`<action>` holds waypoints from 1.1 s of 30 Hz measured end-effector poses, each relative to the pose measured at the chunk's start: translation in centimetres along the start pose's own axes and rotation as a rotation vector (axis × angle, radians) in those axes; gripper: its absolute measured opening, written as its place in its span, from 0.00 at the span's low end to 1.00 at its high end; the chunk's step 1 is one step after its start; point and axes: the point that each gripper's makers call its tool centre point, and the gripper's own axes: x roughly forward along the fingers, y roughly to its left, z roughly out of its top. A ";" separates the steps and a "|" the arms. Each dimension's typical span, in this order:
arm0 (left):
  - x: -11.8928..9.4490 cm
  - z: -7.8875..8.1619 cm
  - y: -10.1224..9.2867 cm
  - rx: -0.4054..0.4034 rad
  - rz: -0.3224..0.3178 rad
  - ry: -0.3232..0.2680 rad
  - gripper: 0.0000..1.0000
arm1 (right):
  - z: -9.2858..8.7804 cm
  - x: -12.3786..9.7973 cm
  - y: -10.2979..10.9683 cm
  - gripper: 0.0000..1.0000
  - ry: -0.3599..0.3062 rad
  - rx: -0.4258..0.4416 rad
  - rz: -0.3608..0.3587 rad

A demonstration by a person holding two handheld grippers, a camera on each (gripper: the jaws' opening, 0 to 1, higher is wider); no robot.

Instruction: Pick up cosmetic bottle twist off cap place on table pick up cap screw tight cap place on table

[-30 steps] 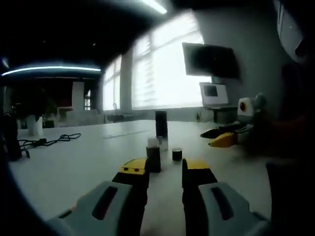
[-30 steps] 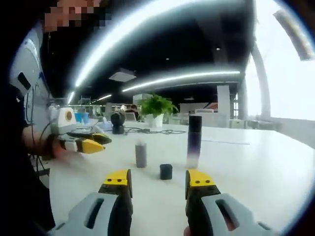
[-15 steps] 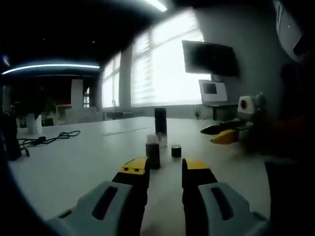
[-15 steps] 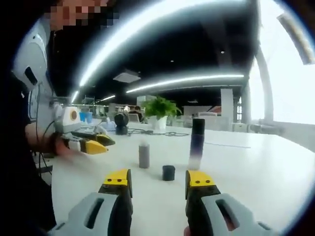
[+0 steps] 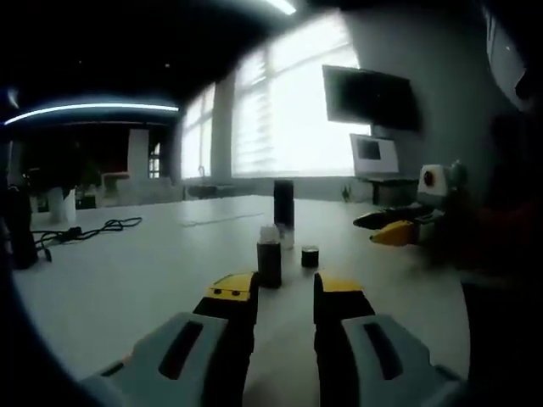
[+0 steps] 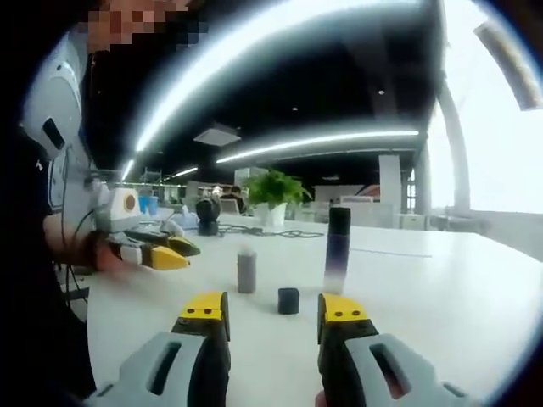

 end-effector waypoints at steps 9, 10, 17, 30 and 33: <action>1.5 -0.7 1.0 -0.038 0.007 0.059 0.17 | 0.1 0.0 -0.2 0.35 -0.003 0.007 -0.008; 1.6 -0.6 1.2 -0.049 0.013 0.053 0.17 | 0.1 0.0 -0.2 0.35 -0.003 0.006 -0.008; 2.9 -1.1 1.3 -0.017 -0.006 0.087 0.18 | 0.0 0.0 -0.3 0.35 -0.003 0.003 -0.011; 4.9 -1.8 1.2 -0.002 -0.022 0.130 0.19 | 0.0 0.3 0.0 0.35 0.005 0.001 -0.015; 5.5 -1.8 1.1 -0.006 -0.028 0.128 0.19 | 0.0 0.3 -0.1 0.34 0.010 0.003 -0.021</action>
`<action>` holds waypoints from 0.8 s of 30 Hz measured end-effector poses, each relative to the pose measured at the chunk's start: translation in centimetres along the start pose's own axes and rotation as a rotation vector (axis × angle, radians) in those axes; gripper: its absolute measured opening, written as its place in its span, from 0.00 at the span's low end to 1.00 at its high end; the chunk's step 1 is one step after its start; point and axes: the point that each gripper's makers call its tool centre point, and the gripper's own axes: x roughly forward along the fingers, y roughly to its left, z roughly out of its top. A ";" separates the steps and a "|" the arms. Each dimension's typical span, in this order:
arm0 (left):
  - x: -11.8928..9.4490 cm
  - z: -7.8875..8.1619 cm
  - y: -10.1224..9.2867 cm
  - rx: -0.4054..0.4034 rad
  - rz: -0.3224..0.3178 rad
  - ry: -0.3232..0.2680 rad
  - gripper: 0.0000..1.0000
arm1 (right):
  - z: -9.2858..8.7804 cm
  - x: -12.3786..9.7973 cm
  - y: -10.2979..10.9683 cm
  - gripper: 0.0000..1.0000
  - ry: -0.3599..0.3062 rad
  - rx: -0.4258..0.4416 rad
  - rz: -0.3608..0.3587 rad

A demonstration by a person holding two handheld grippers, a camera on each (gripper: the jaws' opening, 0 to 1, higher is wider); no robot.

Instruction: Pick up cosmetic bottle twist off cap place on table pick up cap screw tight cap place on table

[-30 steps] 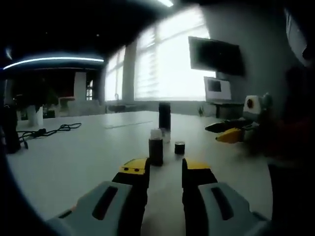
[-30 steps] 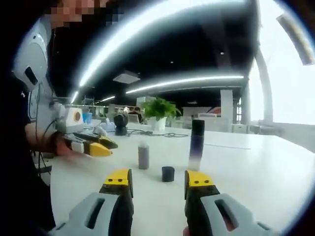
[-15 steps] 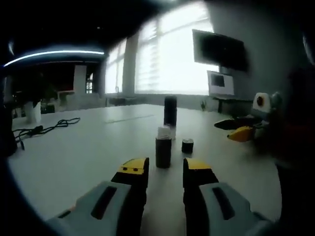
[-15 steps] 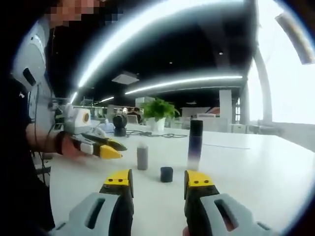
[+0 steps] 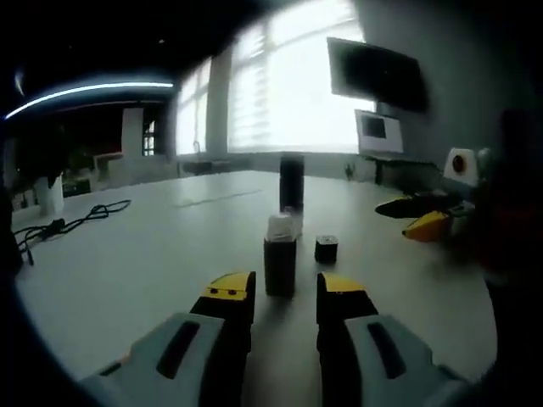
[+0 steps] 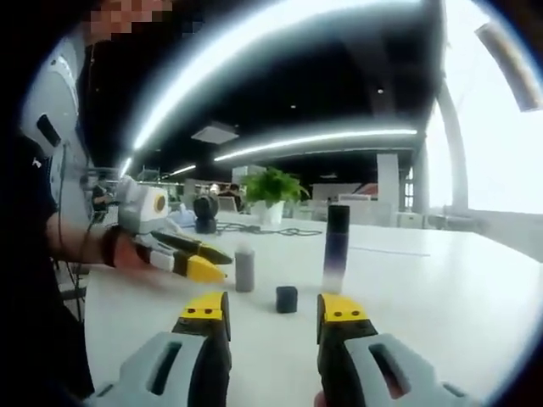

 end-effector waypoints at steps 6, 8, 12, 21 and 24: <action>1.3 -0.1 0.2 0.024 0.012 0.015 0.18 | 0.2 -0.1 -0.2 0.34 -0.010 0.009 -0.009; 1.7 -0.1 0.2 0.024 0.011 0.016 0.18 | 0.2 -0.1 -0.2 0.34 -0.010 0.010 -0.008; 2.2 0.2 0.1 0.022 0.009 0.011 0.18 | 0.2 -0.1 -0.2 0.34 -0.006 0.012 -0.010; 2.8 0.3 0.2 0.030 0.013 0.006 0.17 | 0.3 -0.2 -0.4 0.33 -0.015 0.018 -0.015; 2.9 0.5 0.5 0.040 0.031 -0.005 0.14 | 0.3 -0.2 -0.4 0.33 -0.014 0.018 -0.014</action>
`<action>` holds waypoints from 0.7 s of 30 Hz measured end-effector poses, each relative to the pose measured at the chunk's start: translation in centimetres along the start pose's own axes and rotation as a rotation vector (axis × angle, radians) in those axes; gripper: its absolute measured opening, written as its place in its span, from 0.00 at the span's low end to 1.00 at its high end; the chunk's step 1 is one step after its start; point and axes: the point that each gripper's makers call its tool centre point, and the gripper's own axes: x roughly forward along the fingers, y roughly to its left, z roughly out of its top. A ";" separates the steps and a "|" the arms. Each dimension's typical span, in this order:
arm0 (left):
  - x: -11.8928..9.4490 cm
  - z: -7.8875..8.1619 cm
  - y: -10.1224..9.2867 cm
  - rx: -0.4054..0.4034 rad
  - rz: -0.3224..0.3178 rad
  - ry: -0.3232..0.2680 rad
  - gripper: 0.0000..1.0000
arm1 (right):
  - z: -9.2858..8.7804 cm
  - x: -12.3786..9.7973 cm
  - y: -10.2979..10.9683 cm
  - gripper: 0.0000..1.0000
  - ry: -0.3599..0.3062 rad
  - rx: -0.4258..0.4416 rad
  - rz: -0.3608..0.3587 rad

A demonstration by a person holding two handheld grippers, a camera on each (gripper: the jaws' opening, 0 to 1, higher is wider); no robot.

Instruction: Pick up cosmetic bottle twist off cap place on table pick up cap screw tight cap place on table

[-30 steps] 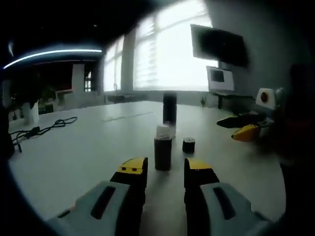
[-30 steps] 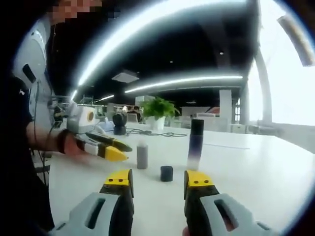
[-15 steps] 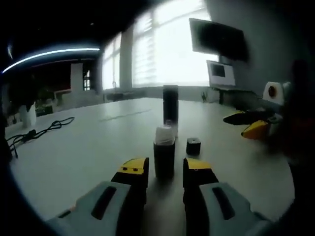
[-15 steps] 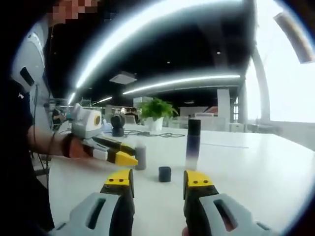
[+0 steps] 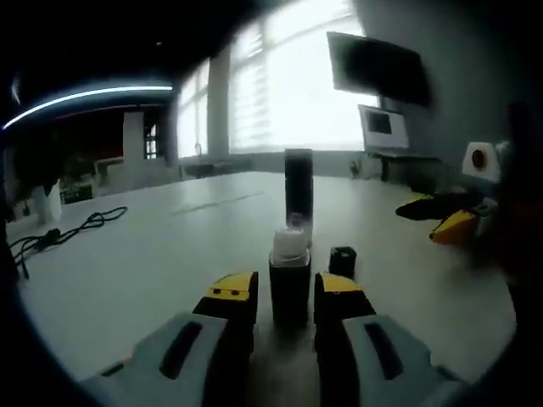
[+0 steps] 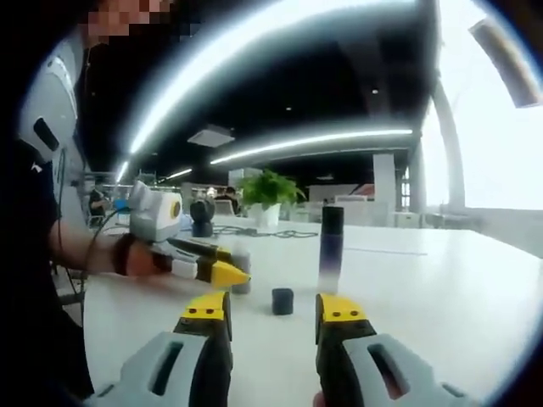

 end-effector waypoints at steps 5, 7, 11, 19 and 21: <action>0.1 -0.4 -0.6 0.055 -0.003 0.001 0.10 | 0.0 0.0 -0.1 0.33 -0.001 0.000 -0.004; 0.1 -0.3 -0.6 0.056 -0.001 -0.004 0.09 | 0.0 0.0 -0.1 0.33 0.001 0.001 -0.004; -0.1 -0.3 -0.5 0.051 0.003 -0.009 0.09 | -0.2 0.0 -0.1 0.33 0.007 -0.002 -0.003; -0.4 -0.2 -1.0 0.035 -0.016 -0.020 0.08 | -0.2 0.0 -0.1 0.32 0.010 0.006 -0.007; -0.6 0.0 -1.2 0.029 -0.019 -0.031 0.08 | -0.2 0.1 -0.2 0.32 0.011 0.006 -0.009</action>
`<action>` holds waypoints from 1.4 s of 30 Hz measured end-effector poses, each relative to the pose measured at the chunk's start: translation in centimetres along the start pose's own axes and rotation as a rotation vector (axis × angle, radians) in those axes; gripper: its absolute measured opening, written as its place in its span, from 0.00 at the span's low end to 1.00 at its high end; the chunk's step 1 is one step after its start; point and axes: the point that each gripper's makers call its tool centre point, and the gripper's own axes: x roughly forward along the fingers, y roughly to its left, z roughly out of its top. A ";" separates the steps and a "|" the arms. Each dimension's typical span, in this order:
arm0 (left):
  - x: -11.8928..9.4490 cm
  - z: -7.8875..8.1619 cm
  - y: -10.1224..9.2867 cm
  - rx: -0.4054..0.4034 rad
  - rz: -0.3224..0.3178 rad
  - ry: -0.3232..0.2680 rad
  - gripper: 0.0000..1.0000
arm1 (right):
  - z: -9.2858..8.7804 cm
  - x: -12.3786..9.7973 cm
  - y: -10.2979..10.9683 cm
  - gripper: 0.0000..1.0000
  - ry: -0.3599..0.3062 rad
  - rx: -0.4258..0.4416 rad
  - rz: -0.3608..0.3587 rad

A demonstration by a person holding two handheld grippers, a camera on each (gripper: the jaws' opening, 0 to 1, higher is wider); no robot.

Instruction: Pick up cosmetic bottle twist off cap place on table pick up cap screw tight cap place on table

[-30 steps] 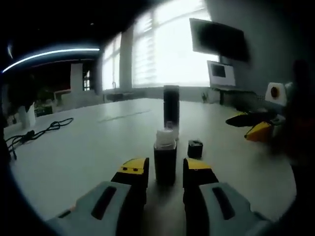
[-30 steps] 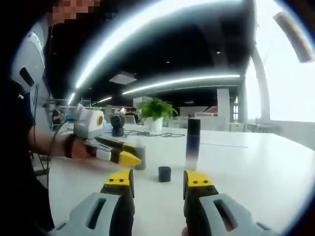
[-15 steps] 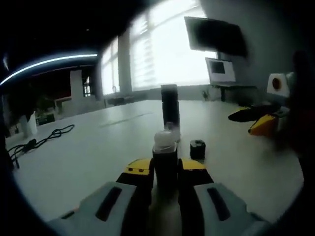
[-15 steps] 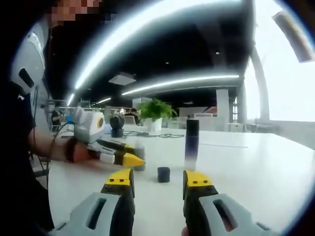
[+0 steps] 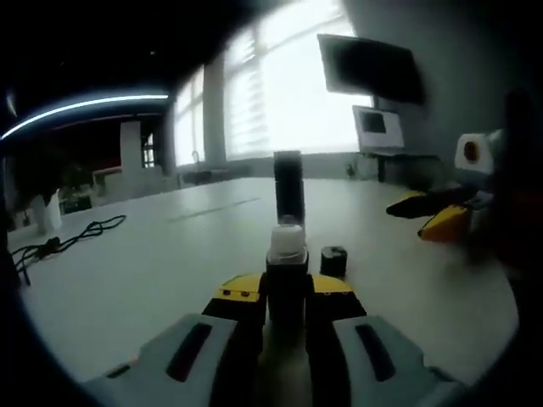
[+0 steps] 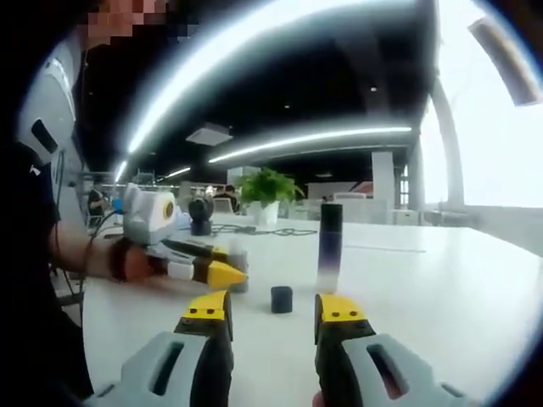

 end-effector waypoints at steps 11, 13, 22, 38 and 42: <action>-1.2 1.0 0.1 -0.039 -0.007 -0.053 0.09 | 0.1 0.0 -0.1 0.32 -0.001 0.031 0.001; -1.5 1.3 0.2 -0.060 -0.004 -0.066 0.08 | 0.2 -0.1 -0.3 0.32 -0.007 0.047 -0.003; -3.2 1.2 -0.7 -0.023 -0.036 -0.077 0.08 | -0.6 0.4 -0.3 0.31 0.047 0.045 -0.014; -4.3 1.2 -1.2 -0.046 -0.047 -0.086 0.08 | -1.9 4.6 -0.3 0.30 0.139 0.025 0.004; -4.4 2.0 -1.6 -0.009 -0.062 -0.133 0.08 | -2.1 5.9 0.1 0.27 0.152 -0.005 0.018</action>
